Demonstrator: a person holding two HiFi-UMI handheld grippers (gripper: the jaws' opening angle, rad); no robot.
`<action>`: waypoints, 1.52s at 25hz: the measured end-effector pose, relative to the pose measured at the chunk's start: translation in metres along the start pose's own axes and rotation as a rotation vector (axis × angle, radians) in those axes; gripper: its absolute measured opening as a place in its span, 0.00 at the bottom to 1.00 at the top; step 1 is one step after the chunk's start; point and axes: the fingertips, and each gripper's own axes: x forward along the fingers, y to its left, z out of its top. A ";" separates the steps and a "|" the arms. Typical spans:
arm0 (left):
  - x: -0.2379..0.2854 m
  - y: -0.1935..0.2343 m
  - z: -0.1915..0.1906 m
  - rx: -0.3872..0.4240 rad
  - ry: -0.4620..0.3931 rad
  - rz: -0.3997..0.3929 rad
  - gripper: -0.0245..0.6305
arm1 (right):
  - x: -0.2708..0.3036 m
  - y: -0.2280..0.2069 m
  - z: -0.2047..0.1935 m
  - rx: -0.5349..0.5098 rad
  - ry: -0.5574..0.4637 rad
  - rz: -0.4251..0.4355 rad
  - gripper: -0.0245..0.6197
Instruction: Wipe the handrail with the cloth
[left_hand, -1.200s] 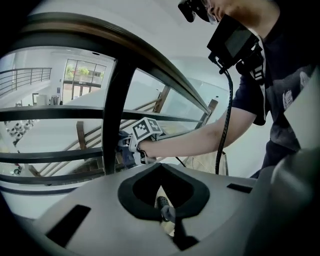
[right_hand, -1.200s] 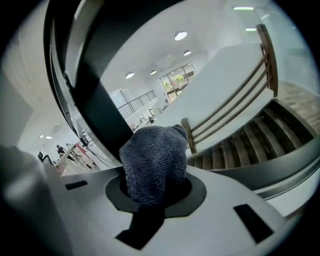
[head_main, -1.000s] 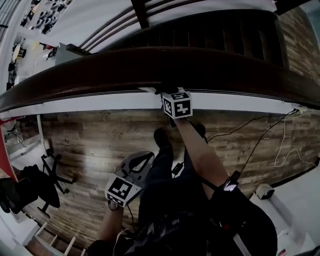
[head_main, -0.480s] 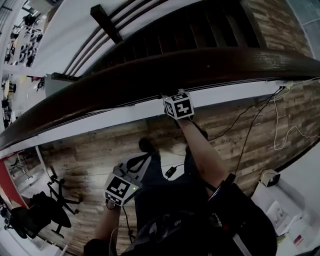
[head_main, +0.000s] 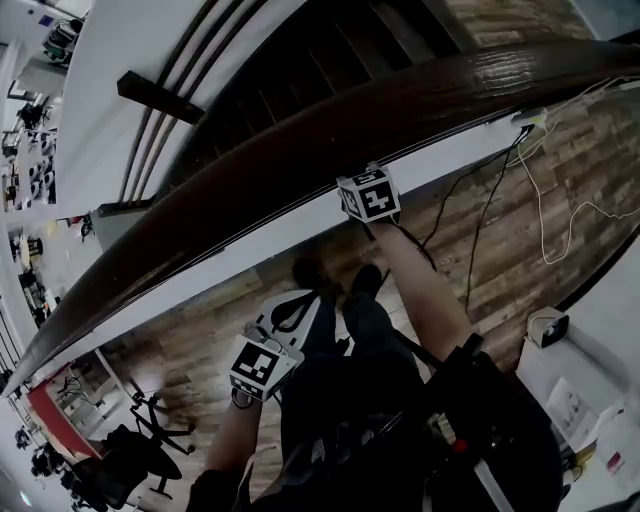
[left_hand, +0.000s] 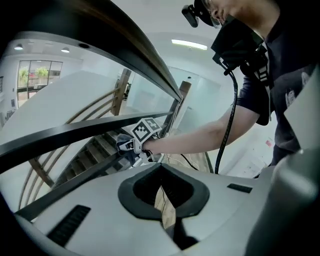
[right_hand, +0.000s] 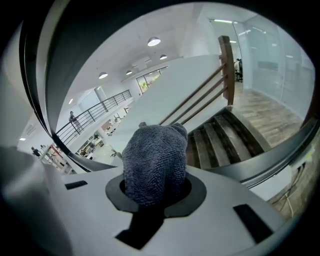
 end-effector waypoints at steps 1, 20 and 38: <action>0.016 -0.002 0.009 0.002 -0.002 -0.019 0.05 | -0.008 -0.021 0.002 0.001 -0.008 -0.024 0.14; 0.303 -0.093 0.136 0.065 0.127 -0.206 0.05 | -0.145 -0.398 0.021 0.056 -0.072 -0.209 0.14; 0.413 -0.156 0.187 0.004 0.224 -0.163 0.05 | -0.229 -0.638 0.049 0.089 -0.126 -0.310 0.14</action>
